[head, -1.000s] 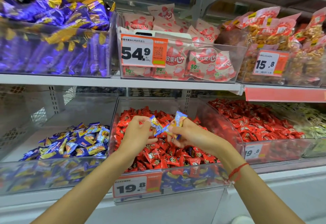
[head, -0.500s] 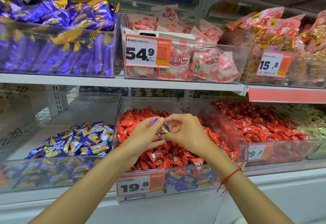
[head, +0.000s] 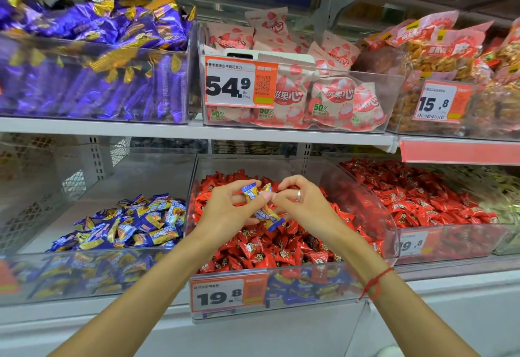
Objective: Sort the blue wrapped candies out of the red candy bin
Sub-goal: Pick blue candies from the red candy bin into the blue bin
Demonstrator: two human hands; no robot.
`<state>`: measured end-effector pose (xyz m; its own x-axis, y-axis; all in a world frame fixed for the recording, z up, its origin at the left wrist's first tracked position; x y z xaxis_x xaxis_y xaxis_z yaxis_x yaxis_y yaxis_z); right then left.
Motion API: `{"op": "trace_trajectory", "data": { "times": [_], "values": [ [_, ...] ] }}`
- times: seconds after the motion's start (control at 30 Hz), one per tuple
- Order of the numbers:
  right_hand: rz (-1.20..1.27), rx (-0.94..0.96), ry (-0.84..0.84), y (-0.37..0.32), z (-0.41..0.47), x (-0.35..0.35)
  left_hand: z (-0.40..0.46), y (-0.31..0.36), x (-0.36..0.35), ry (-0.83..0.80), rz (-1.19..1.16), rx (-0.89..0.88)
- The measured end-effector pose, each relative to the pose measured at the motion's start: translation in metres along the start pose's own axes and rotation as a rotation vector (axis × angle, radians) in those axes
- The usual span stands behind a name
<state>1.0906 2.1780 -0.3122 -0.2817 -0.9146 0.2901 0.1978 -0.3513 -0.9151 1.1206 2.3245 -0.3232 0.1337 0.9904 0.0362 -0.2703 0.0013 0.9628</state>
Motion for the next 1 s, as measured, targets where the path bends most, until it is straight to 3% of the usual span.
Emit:
{"op": "trace_trajectory", "data": {
  "times": [0.23,0.43,0.7,0.87,1.0],
  "values": [
    [0.183,-0.176,-0.066,0.004,0.000,0.001,0.001,-0.004,0.000,-0.039,0.008,0.011],
    [0.009,-0.088,-0.320,0.001,-0.004,-0.004,0.003,-0.007,0.008,0.035,-0.031,0.020],
    [0.168,-0.017,0.084,-0.001,0.005,0.005,0.007,0.008,0.017,0.071,-0.083,-0.026],
    [0.197,0.029,0.126,-0.008,0.002,0.008,0.004,0.015,0.014,-0.086,0.033,-0.062],
    [0.189,0.035,0.101,-0.009,0.001,0.002,0.002,0.023,0.016,-0.067,0.122,-0.179]
  ]
}}
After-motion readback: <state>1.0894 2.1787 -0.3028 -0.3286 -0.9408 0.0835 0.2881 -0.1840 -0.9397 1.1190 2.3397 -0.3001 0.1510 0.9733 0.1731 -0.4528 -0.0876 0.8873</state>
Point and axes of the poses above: each hand's wrist, its own z-axis towards the middle knuckle, its own x-axis out of the back of the hand, y = z × x, the point moved 4 cm from there along z, towards the middle knuckle, and after that the axes turned 10 degrees about y, right-handed, at the moved point
